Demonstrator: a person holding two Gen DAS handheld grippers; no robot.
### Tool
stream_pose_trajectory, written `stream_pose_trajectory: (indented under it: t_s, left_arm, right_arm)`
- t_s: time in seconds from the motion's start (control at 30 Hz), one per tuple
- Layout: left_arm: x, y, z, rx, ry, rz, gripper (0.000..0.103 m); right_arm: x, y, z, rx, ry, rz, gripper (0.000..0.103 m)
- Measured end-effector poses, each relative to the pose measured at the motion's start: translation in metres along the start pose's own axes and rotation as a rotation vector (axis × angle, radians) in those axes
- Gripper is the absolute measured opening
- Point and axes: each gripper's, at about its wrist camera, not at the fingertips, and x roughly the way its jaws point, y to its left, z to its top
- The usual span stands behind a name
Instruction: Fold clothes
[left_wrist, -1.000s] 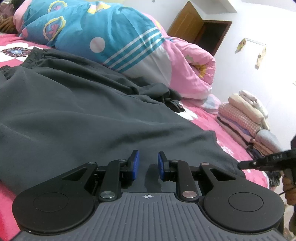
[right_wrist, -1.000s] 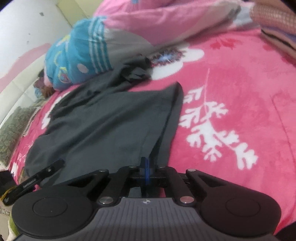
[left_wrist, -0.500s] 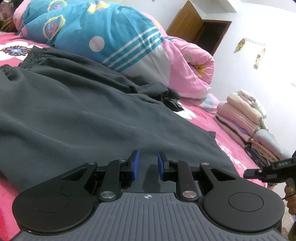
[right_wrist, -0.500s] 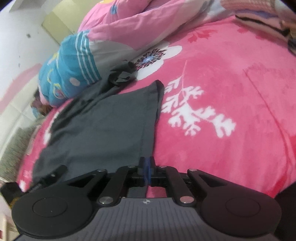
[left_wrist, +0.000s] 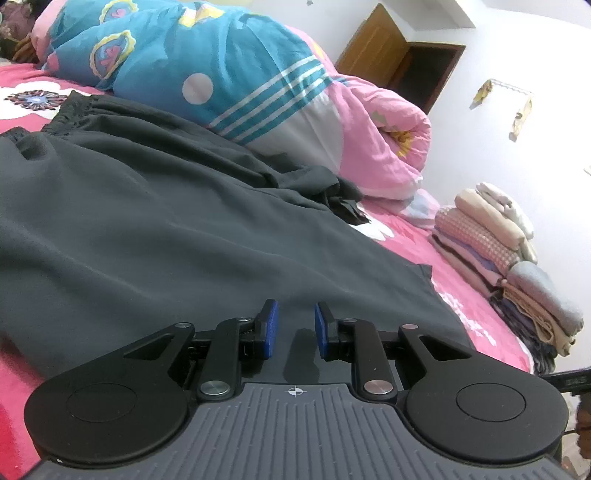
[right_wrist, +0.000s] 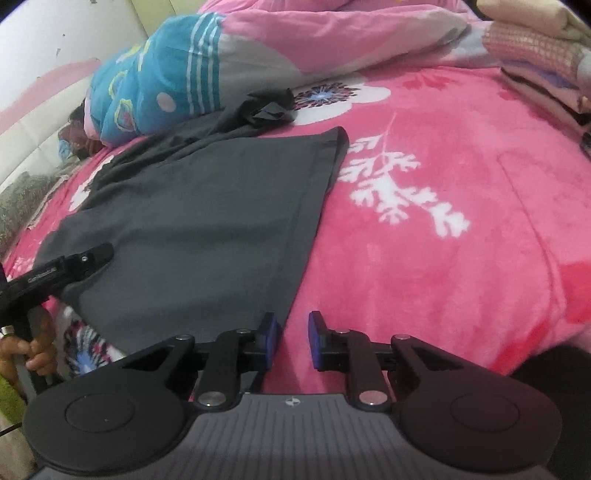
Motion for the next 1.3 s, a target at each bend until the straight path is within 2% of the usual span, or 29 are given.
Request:
stream_pose_trajectory:
  t_s: [0.37,0.53,0.67,0.8,0.93,1.0,1.07,1.17,1.3]
  left_arm:
    - [-0.011,0.005,0.001,-0.011,-0.024,-0.014,0.021]
    - [-0.018,0.006,0.002,-0.001,-0.024,-0.041,0.021]
    - [-0.011,0.000,0.000,0.050,0.062,0.033,0.021]
    - [-0.021,-0.003,-0.004,0.070,0.085,0.052,0.021]
    - [-0.028,0.003,-0.008,0.044,0.086,0.042,0.021]
    - [-0.029,0.005,-0.008,0.032,0.085,0.035,0.021]
    - [-0.029,0.005,-0.008,0.028,0.085,0.033,0.021]
    - [-0.030,0.003,-0.008,0.037,0.088,0.042,0.021]
    - [-0.035,0.000,-0.010,0.052,0.096,0.064,0.021]
  right_arm:
    - [0.004,0.047,-0.039,-0.286,0.101,0.010,0.021]
    - [-0.004,0.065,-0.023,-0.351,0.000,0.048,0.021]
    - [-0.012,0.079,-0.010,-0.401,-0.085,0.078,0.021]
    - [-0.019,0.092,0.003,-0.451,-0.169,0.109,0.021]
    - [-0.051,0.086,0.012,-0.422,-0.257,0.150,0.021]
    - [-0.075,0.075,0.020,-0.360,-0.336,0.191,0.021]
    - [-0.081,0.065,0.030,-0.296,-0.363,0.212,0.022]
    - [-0.059,0.068,0.032,-0.293,-0.319,0.171,0.022]
    - [-0.007,0.072,0.015,-0.291,-0.169,0.153,0.022]
